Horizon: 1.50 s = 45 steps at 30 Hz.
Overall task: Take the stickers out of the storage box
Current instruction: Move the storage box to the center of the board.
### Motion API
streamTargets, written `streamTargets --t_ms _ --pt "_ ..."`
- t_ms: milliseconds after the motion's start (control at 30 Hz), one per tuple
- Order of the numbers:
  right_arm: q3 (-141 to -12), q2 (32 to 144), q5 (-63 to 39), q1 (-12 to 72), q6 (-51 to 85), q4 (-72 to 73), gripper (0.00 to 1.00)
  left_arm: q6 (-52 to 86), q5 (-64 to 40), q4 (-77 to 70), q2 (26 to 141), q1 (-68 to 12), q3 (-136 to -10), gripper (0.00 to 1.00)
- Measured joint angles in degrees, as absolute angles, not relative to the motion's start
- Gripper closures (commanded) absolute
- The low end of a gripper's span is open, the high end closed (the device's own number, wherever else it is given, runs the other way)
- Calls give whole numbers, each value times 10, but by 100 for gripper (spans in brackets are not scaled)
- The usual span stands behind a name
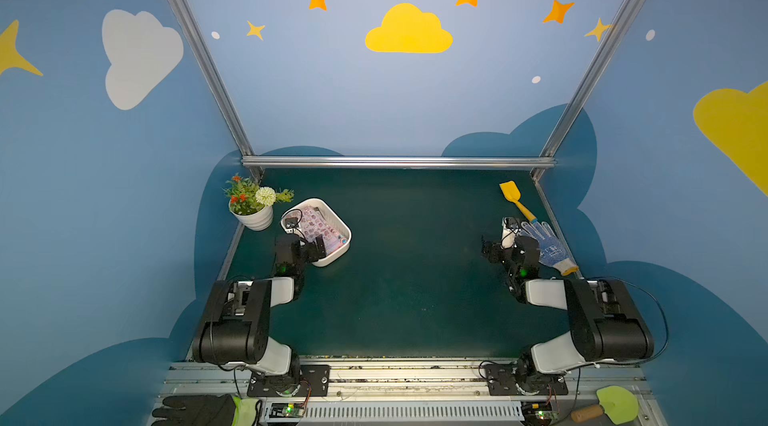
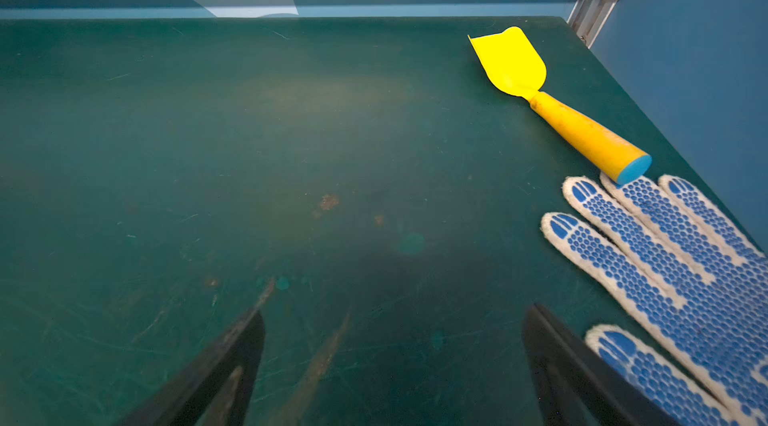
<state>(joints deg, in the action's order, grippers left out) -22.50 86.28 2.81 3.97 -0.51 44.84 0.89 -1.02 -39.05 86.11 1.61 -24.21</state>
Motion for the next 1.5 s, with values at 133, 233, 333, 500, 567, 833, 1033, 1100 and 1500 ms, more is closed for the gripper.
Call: streamTargets --t_ms 133,233,333,500,567,833,1033,1100,1500 --pt "-225 863 28 39 -5 448 5 9 -10 -390 861 16 -242 0" --pt "-225 863 27 38 -5 448 5 9 -10 -390 861 16 -242 0" --pt "-225 863 24 36 -5 448 5 9 -10 -390 861 16 -242 0" --pt "-225 863 15 30 -4 448 5 9 -10 -390 861 17 -242 0" --pt "-225 863 12 28 -4 448 5 9 -12 -390 861 18 -242 0" --pt "-225 863 8 27 -4 448 5 11 -21 -390 861 22 -242 0" --pt "-225 863 8 27 -4 448 5 11 -23 -390 861 22 -242 0" --pt "-225 863 8 27 -4 448 5 11 -23 -390 861 22 -242 0" --pt "-225 859 15 37 -10 447 5 25 13 -376 838 22 -236 0"
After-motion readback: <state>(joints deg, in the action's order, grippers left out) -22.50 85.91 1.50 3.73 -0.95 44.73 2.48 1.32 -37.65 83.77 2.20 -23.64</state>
